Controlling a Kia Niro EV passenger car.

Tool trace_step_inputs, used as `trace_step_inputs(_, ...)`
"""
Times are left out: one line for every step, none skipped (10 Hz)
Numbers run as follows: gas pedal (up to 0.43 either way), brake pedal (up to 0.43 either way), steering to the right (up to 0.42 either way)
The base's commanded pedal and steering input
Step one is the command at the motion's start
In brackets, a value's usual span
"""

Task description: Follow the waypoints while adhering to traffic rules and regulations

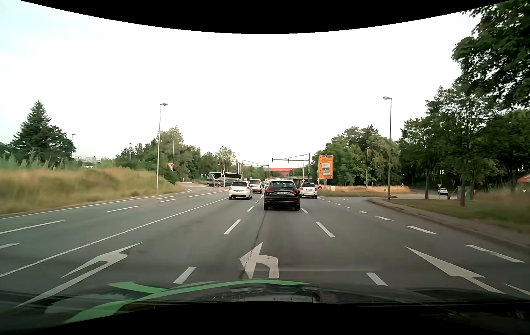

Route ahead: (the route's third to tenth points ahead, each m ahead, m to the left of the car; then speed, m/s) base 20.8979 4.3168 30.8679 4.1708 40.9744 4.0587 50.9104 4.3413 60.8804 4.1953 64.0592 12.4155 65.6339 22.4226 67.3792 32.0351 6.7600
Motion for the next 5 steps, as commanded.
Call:
trace_step_inputs(0.098, 0.000, -0.011)
trace_step_inputs(0.087, 0.000, -0.010)
trace_step_inputs(0.087, 0.000, -0.009)
trace_step_inputs(0.067, 0.000, -0.007)
trace_step_inputs(0.059, 0.000, -0.007)
